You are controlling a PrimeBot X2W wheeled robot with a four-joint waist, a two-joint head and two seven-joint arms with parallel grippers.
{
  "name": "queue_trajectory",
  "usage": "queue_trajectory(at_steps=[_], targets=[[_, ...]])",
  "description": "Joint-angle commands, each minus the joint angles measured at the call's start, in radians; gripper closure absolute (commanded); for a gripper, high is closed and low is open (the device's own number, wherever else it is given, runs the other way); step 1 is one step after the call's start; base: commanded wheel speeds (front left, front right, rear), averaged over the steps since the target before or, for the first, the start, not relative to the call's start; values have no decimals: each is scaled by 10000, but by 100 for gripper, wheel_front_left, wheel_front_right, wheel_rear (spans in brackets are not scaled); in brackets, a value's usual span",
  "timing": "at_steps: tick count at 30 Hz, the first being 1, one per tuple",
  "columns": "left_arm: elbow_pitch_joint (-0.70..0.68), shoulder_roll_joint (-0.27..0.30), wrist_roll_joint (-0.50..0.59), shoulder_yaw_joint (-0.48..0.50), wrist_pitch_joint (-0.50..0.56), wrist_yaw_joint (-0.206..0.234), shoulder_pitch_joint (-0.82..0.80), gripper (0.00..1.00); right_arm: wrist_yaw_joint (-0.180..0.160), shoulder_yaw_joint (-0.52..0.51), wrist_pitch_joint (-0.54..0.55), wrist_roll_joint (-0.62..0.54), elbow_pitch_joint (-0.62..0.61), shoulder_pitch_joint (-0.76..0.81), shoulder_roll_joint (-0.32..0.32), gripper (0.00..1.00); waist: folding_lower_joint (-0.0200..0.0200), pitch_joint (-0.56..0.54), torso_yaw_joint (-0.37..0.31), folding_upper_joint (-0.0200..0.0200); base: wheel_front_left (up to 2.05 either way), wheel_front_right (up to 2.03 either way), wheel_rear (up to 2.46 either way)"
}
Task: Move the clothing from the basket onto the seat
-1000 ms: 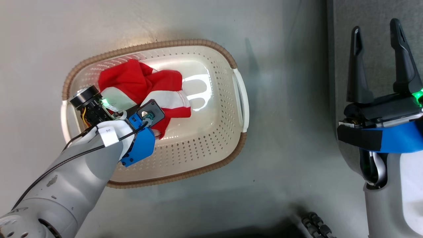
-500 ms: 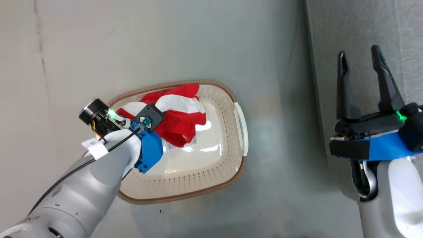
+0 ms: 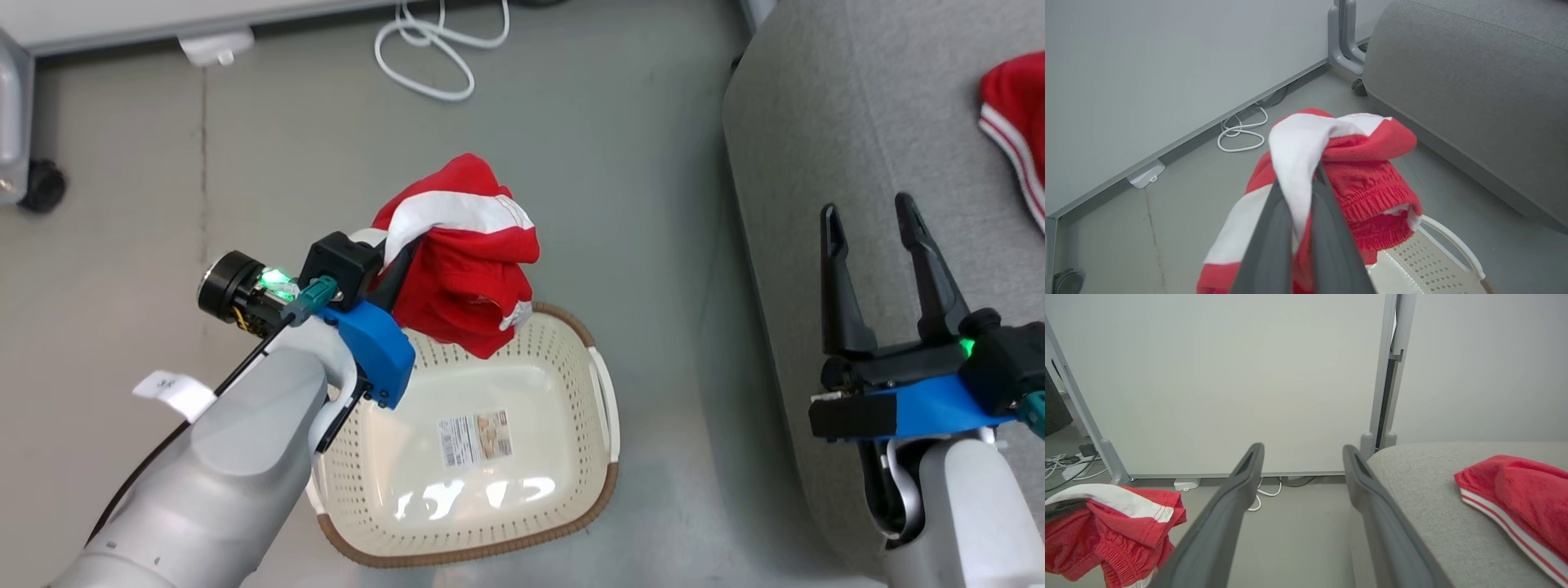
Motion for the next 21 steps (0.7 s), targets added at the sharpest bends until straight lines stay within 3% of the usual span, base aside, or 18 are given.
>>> queue_trajectory(at_steps=[1, 10, 21], targets=[[-423, 109, 199, 489, -49, 124, 333, 100, 3, 7, -34, 69, 81, 223, -17, 0, 3, -644, 24, -1, 0, 0, 0], [-2567, -55, 1161, 2737, -49, 173, 1503, 100, 5, 33, -34, 175, 342, 783, -7, 0, 3, -1809, 83, -1, 0, 0, 0], [-4501, -813, 2261, 3857, -50, -197, 2308, 100, 5, 18, -34, 270, 476, 1192, 8, 0, 3, -2538, 289, -1, 0, 0, 0]])
